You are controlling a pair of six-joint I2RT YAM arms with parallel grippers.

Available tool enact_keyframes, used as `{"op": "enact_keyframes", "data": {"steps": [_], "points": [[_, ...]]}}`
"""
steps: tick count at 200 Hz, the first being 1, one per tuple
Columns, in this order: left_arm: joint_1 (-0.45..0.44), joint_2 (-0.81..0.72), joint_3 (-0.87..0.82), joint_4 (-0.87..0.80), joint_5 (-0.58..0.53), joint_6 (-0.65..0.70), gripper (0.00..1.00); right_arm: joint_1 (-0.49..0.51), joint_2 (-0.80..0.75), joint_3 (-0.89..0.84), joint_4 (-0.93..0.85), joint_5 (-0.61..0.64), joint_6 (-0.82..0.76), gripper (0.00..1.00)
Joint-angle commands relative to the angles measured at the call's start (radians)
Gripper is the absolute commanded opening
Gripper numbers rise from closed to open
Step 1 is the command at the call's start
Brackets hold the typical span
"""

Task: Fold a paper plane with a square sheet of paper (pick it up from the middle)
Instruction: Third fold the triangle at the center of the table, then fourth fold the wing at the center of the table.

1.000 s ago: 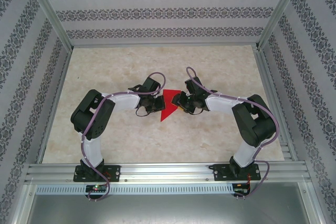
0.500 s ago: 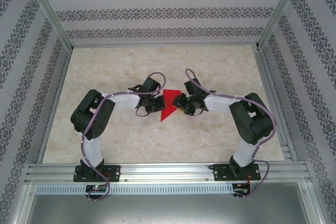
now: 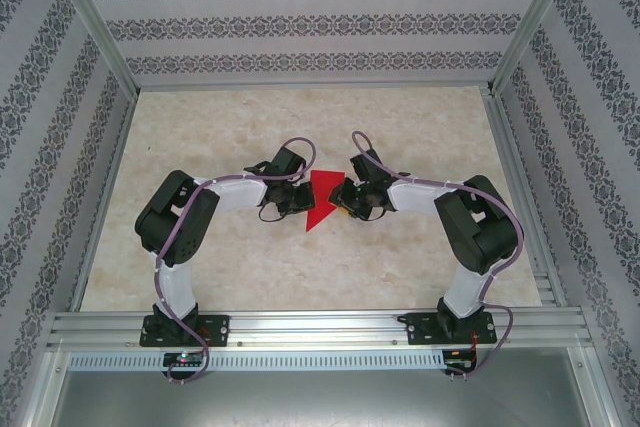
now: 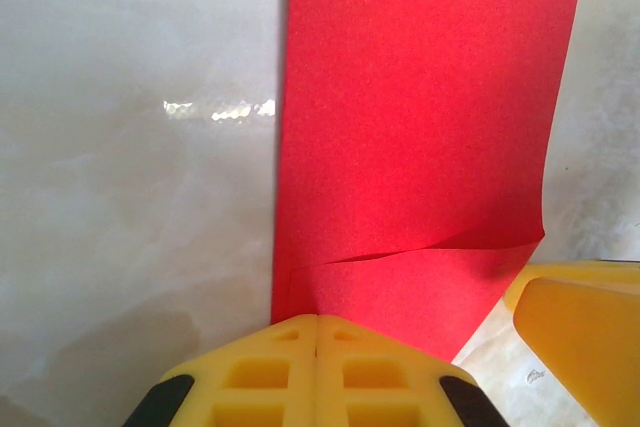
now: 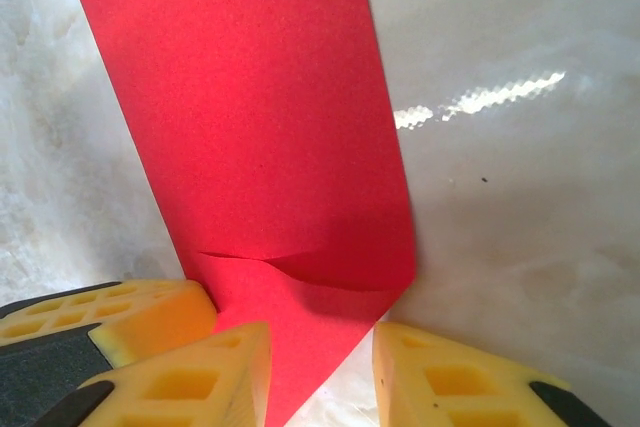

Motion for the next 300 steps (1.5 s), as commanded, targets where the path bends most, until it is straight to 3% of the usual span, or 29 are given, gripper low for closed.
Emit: {"op": "enact_keyframes", "data": {"steps": [1,111,222,300], "points": [[0.007,0.075,-0.021,-0.064,-0.068,0.015,0.06,0.01,0.005,0.021,0.024,0.006,0.002,0.29],[0.008,0.077,-0.024,-0.063,-0.069,0.015,0.06,0.0,0.007,-0.032,0.171,-0.059,0.055,0.29],[0.009,0.074,-0.03,-0.064,-0.072,0.014,0.06,-0.025,0.01,-0.042,0.095,0.014,0.015,0.34],[0.009,0.072,-0.029,-0.069,-0.074,0.015,0.06,-0.032,0.041,-0.07,0.237,-0.075,0.022,0.32]]}}
